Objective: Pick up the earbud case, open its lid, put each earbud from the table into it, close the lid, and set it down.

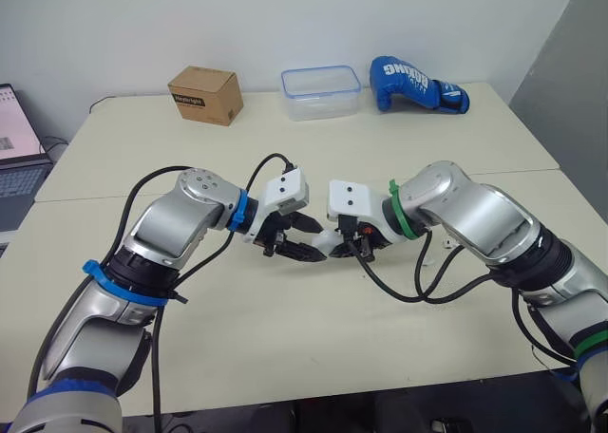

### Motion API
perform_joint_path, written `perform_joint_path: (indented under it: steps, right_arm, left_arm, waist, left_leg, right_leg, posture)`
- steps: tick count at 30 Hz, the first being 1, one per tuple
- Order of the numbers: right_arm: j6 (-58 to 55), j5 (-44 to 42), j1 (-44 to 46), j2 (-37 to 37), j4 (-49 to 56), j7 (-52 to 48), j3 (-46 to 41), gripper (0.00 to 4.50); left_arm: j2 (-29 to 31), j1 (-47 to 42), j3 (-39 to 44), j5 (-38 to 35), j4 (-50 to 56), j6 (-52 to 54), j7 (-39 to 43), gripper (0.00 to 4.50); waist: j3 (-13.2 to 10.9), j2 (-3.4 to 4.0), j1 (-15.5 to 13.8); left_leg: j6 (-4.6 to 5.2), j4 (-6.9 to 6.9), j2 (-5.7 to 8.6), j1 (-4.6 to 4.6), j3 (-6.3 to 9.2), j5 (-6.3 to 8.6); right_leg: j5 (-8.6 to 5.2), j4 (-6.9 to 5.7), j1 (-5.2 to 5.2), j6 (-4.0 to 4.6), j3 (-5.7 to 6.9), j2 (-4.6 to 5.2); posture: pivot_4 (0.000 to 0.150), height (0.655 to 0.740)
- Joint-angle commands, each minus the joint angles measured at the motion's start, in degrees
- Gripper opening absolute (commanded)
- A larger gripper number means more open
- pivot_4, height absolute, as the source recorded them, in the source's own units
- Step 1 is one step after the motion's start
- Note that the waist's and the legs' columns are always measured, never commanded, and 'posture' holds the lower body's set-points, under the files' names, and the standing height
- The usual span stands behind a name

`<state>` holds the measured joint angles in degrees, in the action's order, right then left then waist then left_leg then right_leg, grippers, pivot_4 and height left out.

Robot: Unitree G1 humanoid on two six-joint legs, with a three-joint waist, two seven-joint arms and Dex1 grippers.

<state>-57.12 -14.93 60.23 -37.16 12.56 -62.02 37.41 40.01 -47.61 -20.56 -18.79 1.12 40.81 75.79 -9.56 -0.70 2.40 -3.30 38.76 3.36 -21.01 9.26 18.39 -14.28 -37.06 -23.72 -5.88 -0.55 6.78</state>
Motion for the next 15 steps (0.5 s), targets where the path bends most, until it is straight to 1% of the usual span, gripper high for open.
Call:
perform_joint_path:
  steps: [1, 2, 3, 6, 8, 9, 15]
  right_arm:
    - [-0.4, 1.0, 1.1, 0.3, 0.7, -0.6, -0.1, 0.81]
    - [-0.7, 1.1, 1.1, 0.5, 0.6, -0.6, -0.1, 0.81]
    - [-1.0, 1.3, 1.2, 0.6, 0.5, -0.5, -0.1, 0.81]
    - [-1.3, 1.6, 1.3, 0.6, 0.3, -0.6, 0.0, 0.81]
    - [-1.9, 1.7, 1.3, 0.7, 0.4, -0.6, -0.1, 0.81]
    - [-2.2, 1.6, 1.3, 0.9, 0.3, -0.5, -0.2, 0.81]
    - [-3.5, 1.9, 1.9, 1.8, -0.7, 0.0, -0.4, 0.81]
  left_arm:
    - [-0.5, -1.7, 1.2, -0.4, 0.3, 0.4, 0.1, 2.53]
    - [-0.5, -1.7, 1.2, -0.4, 0.4, 0.5, 0.1, 2.32]
    - [-0.6, -1.7, 1.2, -0.5, 0.5, 0.6, 0.2, 2.32]
    - [-1.3, -1.9, 1.6, -1.0, 0.5, 0.8, 0.1, 1.60]
    - [-1.4, -2.2, 1.6, -1.0, 0.5, 1.2, 0.1, 0.99]
    - [-1.5, -2.2, 1.5, -0.9, 0.5, 1.2, 0.1, 0.80]
    - [-1.7, -2.2, 1.3, -0.4, 0.7, 1.4, 0.0, 0.79]
  waist:
    - [0.0, 0.00, 0.0]
    - [0.0, 0.00, 0.0]
    - [0.0, 0.00, 0.0]
    - [0.0, 0.00, 0.0]
    - [0.0, 0.00, 0.0]
    - [0.0, 0.00, 0.0]
    - [0.0, 0.00, 0.0]
  left_leg:
    - [0.00, 0.00, 0.00, 0.00, -0.01, 0.00]
    - [0.00, 0.00, 0.00, 0.00, -0.01, 0.00]
    - [0.00, 0.00, 0.00, 0.00, -0.01, 0.00]
    - [0.00, 0.00, 0.00, -0.01, -0.01, 0.00]
    - [0.00, 0.01, 0.00, -0.02, -0.01, 0.00]
    - [0.00, 0.01, 0.00, -0.02, -0.01, 0.00]
    - [0.00, 0.01, 0.00, -0.02, -0.01, 0.00]
  right_leg:
    - [0.00, 0.00, -0.01, 0.00, 0.00, 0.00]
    - [0.00, 0.00, -0.01, 0.00, 0.00, 0.00]
    - [0.00, -0.01, -0.01, 0.00, -0.01, 0.00]
    - [0.00, -0.02, -0.02, 0.00, -0.01, 0.00]
    - [0.00, -0.02, -0.02, 0.00, -0.02, 0.00]
    - [0.00, -0.02, -0.02, 0.00, -0.02, 0.00]
    - [0.00, -0.03, -0.04, 0.00, -0.02, 0.00]
  posture:
    - [0.150, 0.7307]
    - [0.150, 0.7307]
    - [0.150, 0.7307]
    - [0.150, 0.7307]
    - [0.150, 0.7307]
    - [0.150, 0.7307]
    - [0.150, 0.7307]
